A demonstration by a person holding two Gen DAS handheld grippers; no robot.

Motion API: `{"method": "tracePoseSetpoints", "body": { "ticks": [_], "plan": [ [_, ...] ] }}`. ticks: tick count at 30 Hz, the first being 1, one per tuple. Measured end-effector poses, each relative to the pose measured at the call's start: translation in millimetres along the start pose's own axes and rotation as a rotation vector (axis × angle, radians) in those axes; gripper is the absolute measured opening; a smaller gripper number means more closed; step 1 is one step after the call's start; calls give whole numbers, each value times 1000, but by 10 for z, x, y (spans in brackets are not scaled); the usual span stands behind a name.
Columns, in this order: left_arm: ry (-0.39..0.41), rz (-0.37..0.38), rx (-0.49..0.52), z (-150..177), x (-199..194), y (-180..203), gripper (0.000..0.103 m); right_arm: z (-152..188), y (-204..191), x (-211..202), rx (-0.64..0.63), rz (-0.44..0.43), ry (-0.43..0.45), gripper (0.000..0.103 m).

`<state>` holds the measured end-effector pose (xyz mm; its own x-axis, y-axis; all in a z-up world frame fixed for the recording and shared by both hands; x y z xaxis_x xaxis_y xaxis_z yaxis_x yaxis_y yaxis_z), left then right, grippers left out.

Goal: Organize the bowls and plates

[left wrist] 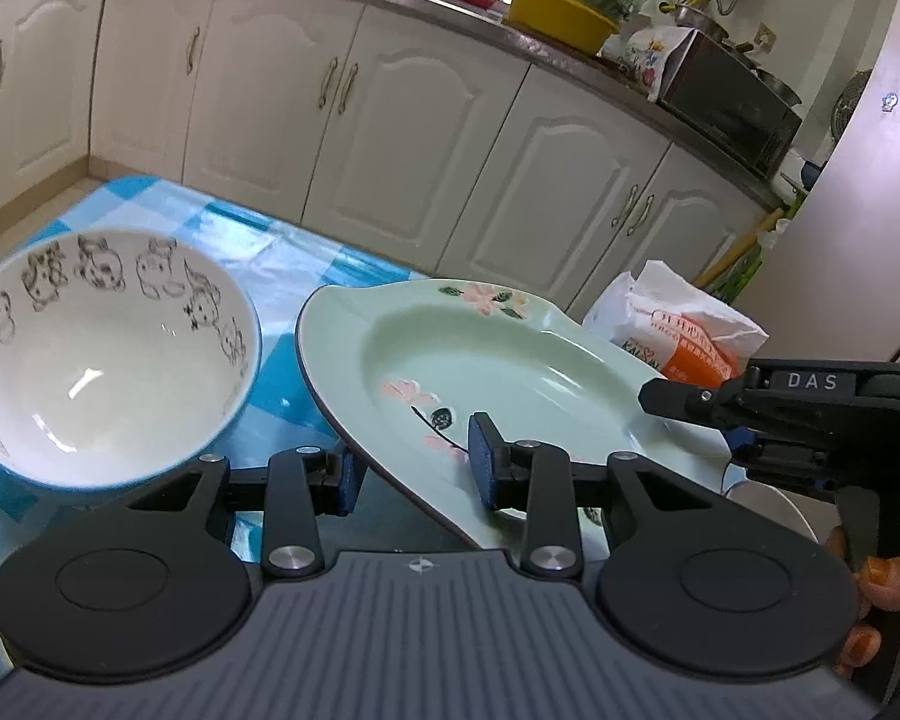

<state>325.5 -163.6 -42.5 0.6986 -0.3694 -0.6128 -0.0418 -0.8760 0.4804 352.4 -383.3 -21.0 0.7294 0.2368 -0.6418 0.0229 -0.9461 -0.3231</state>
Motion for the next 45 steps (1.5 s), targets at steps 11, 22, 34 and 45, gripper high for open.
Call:
{"method": "tracePoseSetpoints", "body": {
  "ticks": [11, 22, 34, 45],
  "plan": [
    [60, 55, 25, -38, -215, 24, 39, 18, -153, -262, -41, -7, 68, 23],
    [111, 153, 59, 82, -884, 6, 38, 220, -320, -932, -36, -66, 184, 15],
    [115, 268, 116, 803, -1905, -190, 38, 921, -606, -1914, -42, -55, 280, 15],
    [35, 283, 143, 1415, -2173, -343, 37, 1860, -699, -2412, -8, 16, 287, 18]
  ]
}}
Point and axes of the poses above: each gripper's, at about its wrist camera, not at the fingertips, and x roughly the way its jaws point, y to its right, z to its underside, the point moved 3 cm from there along x, roughly the way its jaws point, and after that the axes turned 13 degrees about -x, right-handed, at the moved point
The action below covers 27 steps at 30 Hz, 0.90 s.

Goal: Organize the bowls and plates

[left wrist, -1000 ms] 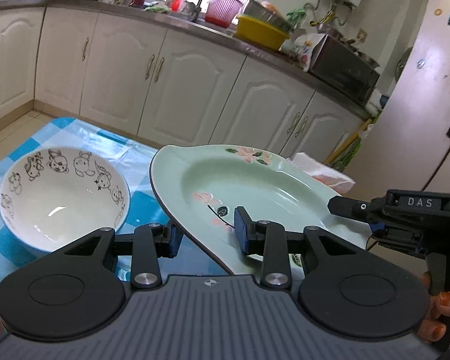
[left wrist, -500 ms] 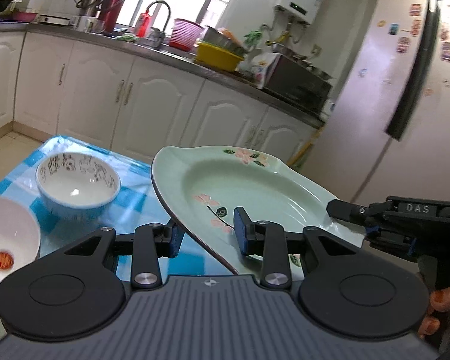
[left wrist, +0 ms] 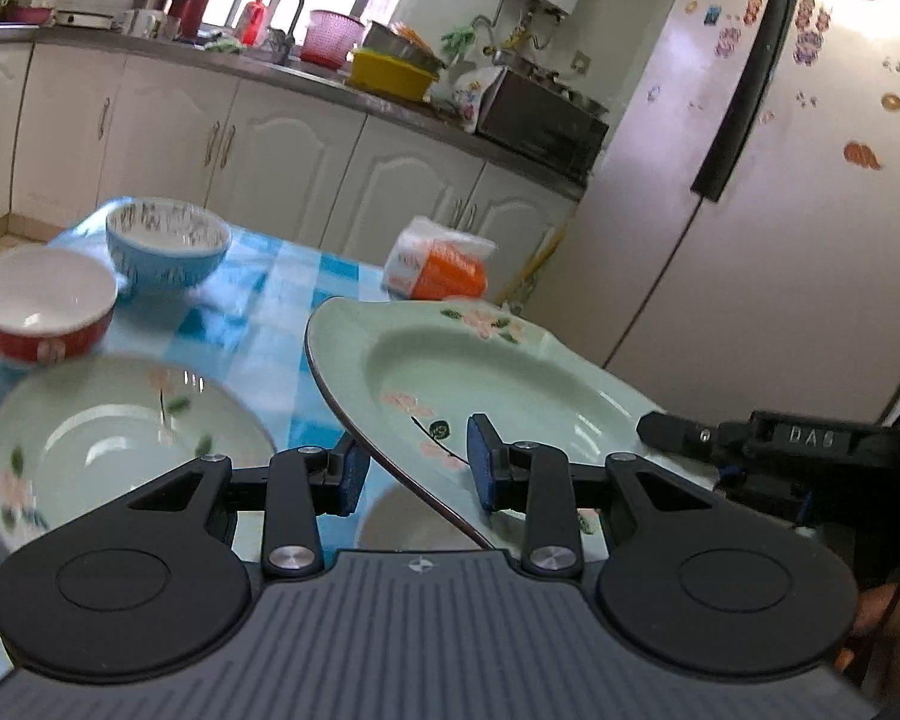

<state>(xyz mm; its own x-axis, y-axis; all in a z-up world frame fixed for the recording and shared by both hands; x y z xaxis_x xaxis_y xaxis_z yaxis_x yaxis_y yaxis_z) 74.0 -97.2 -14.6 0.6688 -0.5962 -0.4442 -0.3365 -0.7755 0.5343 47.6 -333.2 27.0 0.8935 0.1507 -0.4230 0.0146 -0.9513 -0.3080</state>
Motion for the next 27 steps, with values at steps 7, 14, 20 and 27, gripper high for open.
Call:
{"method": "tracePoseSetpoints", "body": {
  "ticks": [7, 14, 20, 27],
  "plan": [
    [-62, -14, 42, 263, 44, 25, 37, 486, 233, -101, 122, 38, -27, 19],
    [-96, -32, 43, 311, 127, -31, 37, 655, 257, -199, 109, 87, -22, 19],
    [-122, -37, 57, 407, 149, -57, 37, 771, 273, -173, 84, 108, -35, 20],
    [-154, -18, 64, 454, 122, -87, 36, 826, 295, -212, 83, 137, -35, 20]
  ]
}}
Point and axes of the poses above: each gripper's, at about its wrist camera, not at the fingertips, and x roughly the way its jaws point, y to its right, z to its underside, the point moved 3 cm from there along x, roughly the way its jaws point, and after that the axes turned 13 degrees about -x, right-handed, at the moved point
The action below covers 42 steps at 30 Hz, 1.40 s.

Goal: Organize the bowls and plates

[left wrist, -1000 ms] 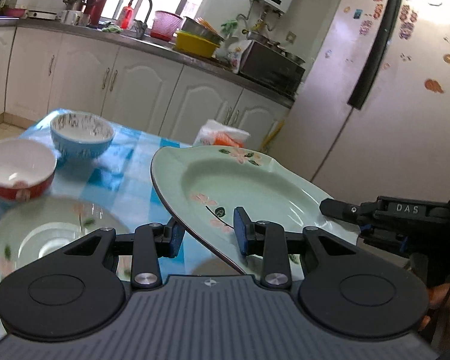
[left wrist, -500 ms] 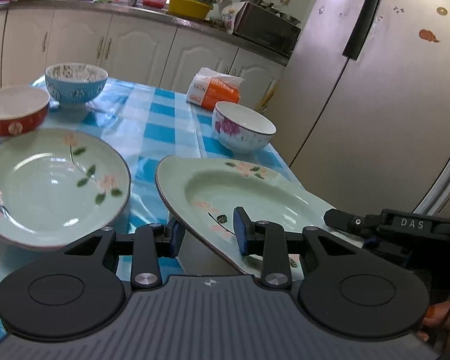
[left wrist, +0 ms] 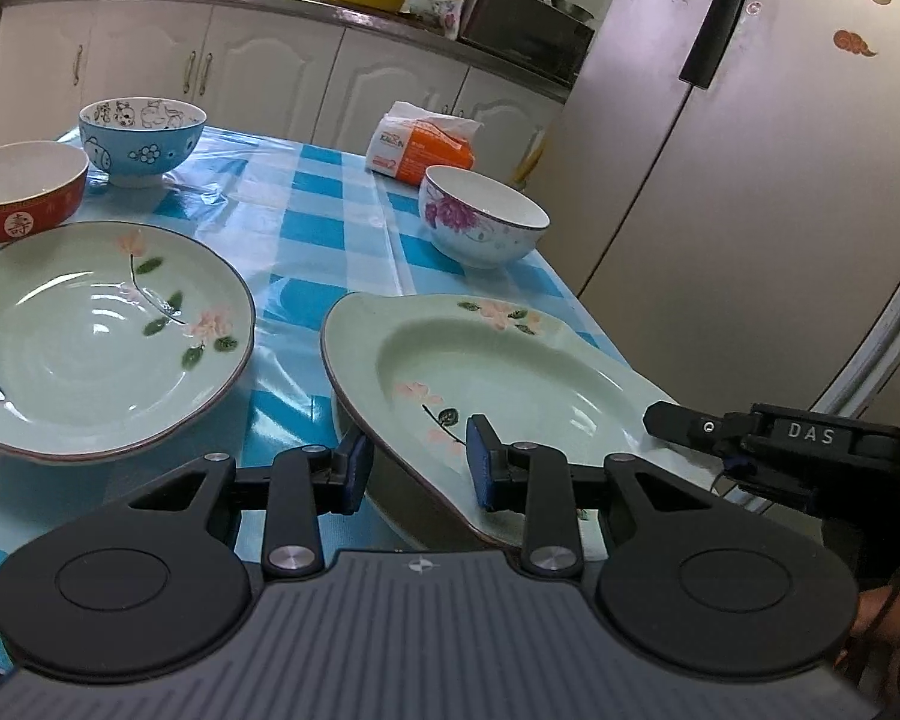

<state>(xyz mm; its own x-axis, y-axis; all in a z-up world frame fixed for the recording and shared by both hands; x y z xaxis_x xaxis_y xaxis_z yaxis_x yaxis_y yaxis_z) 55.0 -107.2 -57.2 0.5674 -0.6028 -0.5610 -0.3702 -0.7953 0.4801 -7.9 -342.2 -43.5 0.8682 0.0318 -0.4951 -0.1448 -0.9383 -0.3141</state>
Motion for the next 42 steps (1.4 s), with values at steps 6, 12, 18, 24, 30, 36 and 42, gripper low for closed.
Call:
{"method": "tracePoseSetpoints", "body": {
  "ticks": [6, 12, 18, 24, 30, 36, 42],
  "plan": [
    [-13, 23, 13, 37, -57, 5, 35, 29, -44, -31, -27, 20, -12, 35],
    [-31, 0, 8, 70, -102, -44, 35, 59, -82, -18, -49, 38, -39, 43],
    [57, 10, 48, 51, -391, -52, 41, 52, -109, -55, -52, 55, -29, 53],
    [93, -8, 59, 31, -689, -75, 50, -22, -175, -207, -64, 83, 34, 79],
    [120, -65, 76, 47, -925, -194, 70, -56, -296, -358, -75, 106, 51, 91],
    [147, -125, 60, 36, -1127, -417, 87, -28, -459, -383, -109, 112, 37, 97],
    [161, -159, -1, -12, -1237, -675, 92, 18, -674, -362, -155, 94, 17, 100]
  ]
}}
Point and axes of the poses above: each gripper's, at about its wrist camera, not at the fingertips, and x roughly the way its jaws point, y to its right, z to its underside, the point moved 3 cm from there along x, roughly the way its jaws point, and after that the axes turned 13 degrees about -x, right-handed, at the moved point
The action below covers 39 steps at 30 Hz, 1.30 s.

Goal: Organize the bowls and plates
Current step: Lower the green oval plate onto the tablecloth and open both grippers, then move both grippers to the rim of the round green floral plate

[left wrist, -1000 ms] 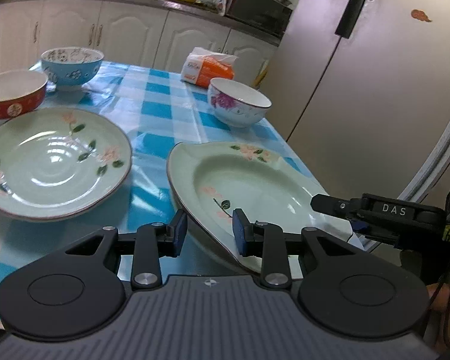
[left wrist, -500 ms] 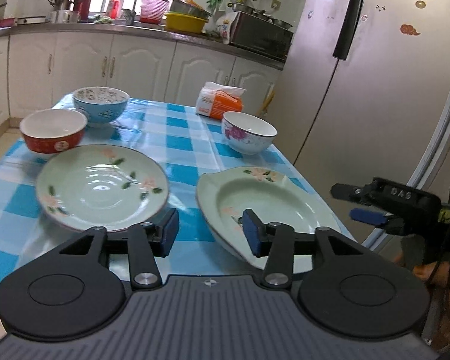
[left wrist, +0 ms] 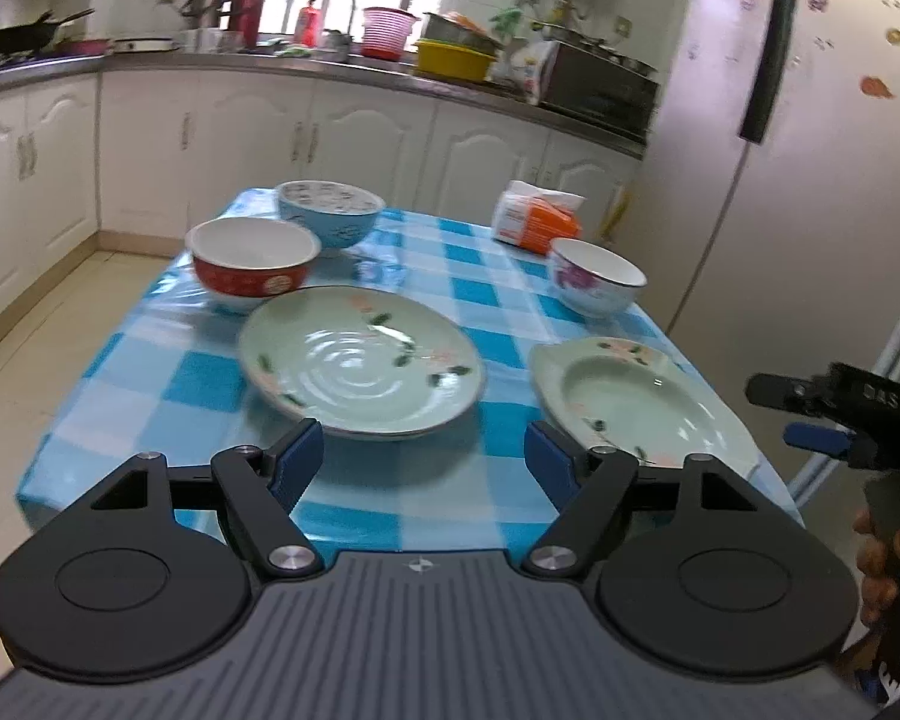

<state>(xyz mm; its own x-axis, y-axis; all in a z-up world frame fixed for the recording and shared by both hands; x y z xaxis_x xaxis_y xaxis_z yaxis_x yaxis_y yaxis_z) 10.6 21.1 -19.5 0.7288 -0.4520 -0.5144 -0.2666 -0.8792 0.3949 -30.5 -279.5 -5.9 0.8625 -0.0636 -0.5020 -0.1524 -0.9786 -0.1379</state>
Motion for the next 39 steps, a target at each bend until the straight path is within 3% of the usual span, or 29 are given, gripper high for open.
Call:
{"method": "tracePoseSetpoints", "body": {
  "ticks": [14, 28, 39],
  "plan": [
    [58, -84, -102, -191, -23, -397, 99, -5, -645, 152, -117, -97, -47, 101],
    [67, -141, -179, -248, 28, -653, 100, -14, -1097, 453, -201, -202, -109, 101],
    [67, -153, -168, -339, 258, -659, 102, -224, -1327, 824, -242, -242, -118, 101]
  ]
}}
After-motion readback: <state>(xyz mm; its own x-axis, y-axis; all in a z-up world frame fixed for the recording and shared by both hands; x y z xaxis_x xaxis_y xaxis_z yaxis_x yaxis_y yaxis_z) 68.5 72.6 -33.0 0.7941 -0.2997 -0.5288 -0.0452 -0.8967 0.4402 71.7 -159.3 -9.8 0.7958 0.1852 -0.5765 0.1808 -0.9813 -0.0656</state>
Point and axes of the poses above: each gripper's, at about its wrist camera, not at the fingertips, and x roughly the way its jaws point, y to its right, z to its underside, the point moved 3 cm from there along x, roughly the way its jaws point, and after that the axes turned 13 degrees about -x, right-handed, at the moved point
